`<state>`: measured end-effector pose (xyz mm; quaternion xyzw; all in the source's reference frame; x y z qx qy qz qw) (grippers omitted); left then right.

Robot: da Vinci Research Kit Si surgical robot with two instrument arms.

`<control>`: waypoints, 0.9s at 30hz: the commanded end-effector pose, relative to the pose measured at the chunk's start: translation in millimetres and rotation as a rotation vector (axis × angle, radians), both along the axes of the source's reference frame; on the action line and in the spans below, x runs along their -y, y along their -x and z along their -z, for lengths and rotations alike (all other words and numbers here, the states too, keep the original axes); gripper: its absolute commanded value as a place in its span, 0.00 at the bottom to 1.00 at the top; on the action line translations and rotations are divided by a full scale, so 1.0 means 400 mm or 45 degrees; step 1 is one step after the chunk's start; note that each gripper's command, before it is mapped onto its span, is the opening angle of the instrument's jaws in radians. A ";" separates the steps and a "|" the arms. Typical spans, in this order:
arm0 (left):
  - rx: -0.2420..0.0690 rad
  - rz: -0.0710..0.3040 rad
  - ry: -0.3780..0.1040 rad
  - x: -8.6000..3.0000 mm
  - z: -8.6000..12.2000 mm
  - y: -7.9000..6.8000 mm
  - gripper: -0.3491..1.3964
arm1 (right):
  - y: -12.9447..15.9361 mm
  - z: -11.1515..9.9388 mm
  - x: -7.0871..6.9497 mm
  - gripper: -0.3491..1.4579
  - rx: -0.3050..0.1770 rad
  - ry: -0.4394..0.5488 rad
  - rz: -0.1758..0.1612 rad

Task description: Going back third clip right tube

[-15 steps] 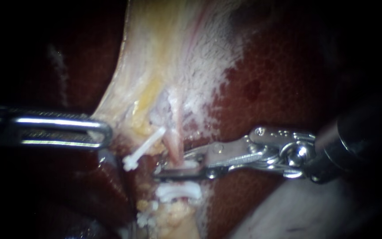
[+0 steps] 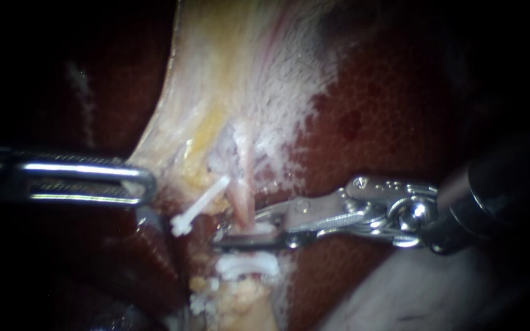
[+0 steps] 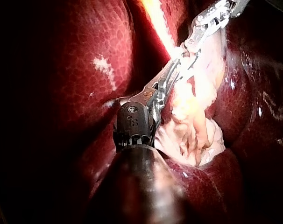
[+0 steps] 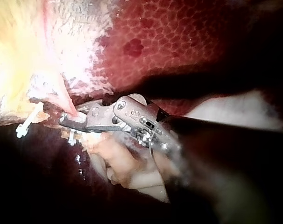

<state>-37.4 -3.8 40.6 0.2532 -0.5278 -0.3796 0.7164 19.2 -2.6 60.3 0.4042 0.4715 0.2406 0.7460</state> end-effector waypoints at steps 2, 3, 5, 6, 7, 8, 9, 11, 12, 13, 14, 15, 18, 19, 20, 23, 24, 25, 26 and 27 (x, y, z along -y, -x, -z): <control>0.000 0.000 0.000 0.0000 0.0000 0.0000 0.00 | -0.0003 -0.0006 0.0003 0.13 -0.018 0.041 0.012; 0.000 0.000 0.000 0.0001 0.0000 0.0000 0.00 | -0.0003 -0.0007 0.0004 0.23 -0.038 0.088 0.025; 0.000 0.000 0.000 0.0001 0.0000 -0.0001 0.00 | -0.0005 -0.0007 0.0002 0.36 -0.050 0.161 0.015; 0.000 0.000 0.000 0.0001 0.0000 -0.0001 0.00 | -0.0009 -0.0006 -0.0001 0.43 -0.047 0.171 0.006; 0.000 0.000 0.000 0.0001 0.0000 -0.0001 0.00 | -0.0011 -0.0004 -0.0003 0.45 -0.047 0.170 0.005; 0.000 0.000 0.000 0.0001 0.0000 -0.0001 0.00 | -0.0012 -0.0003 -0.0005 0.47 -0.043 0.170 0.006; 0.000 0.000 0.000 0.0001 0.0000 -0.0002 0.00 | -0.0013 -0.0001 -0.0007 0.48 -0.043 0.169 0.006; 0.001 -0.001 0.000 0.0001 -0.0001 -0.0002 0.00 | -0.0013 0.0004 -0.0009 0.50 -0.046 0.177 -0.001; 0.001 -0.001 0.000 0.0001 -0.0001 -0.0002 0.00 | -0.0012 0.0006 -0.0010 0.51 -0.041 0.181 -0.010; 0.001 -0.001 0.000 0.0001 -0.0001 -0.0002 0.00 | -0.0009 0.0009 -0.0011 0.52 -0.035 0.204 -0.028; 0.001 -0.001 0.000 0.0001 -0.0001 -0.0003 0.00 | -0.0006 0.0012 -0.0013 0.52 -0.032 0.224 -0.040; 0.001 -0.001 0.000 0.0001 -0.0001 -0.0003 0.00 | 0.0002 0.0016 -0.0016 0.52 -0.030 0.251 -0.051; 0.001 -0.001 0.000 0.0001 -0.0001 -0.0003 0.00 | 0.0023 0.0026 -0.0031 0.52 -0.025 0.312 -0.075; 0.001 -0.001 0.001 0.0002 -0.0001 -0.0003 0.00 | 0.0036 0.0031 -0.0039 0.52 -0.030 0.336 -0.075; 0.001 -0.001 0.001 0.0002 -0.0001 -0.0003 0.00 | 0.0046 0.0036 -0.0045 0.52 -0.031 0.347 -0.076; 0.001 -0.001 0.001 0.0002 -0.0001 -0.0004 0.00 | 0.0090 0.0049 -0.0060 0.52 -0.043 0.402 -0.071; 0.001 -0.001 0.001 0.0002 -0.0001 -0.0004 0.00 | 0.0104 0.0052 -0.0063 0.52 -0.048 0.421 -0.068; 0.001 -0.001 0.001 0.0002 -0.0001 -0.0004 0.00 | 0.0123 0.0054 -0.0064 0.52 -0.054 0.448 -0.063; 0.001 -0.001 0.001 0.0002 -0.0002 -0.0005 0.00 | 0.0138 0.0054 -0.0064 0.52 -0.059 0.461 -0.059; 0.001 -0.002 0.001 0.0002 -0.0002 -0.0005 0.00 | 0.0155 0.0055 -0.0062 0.52 -0.068 0.481 -0.050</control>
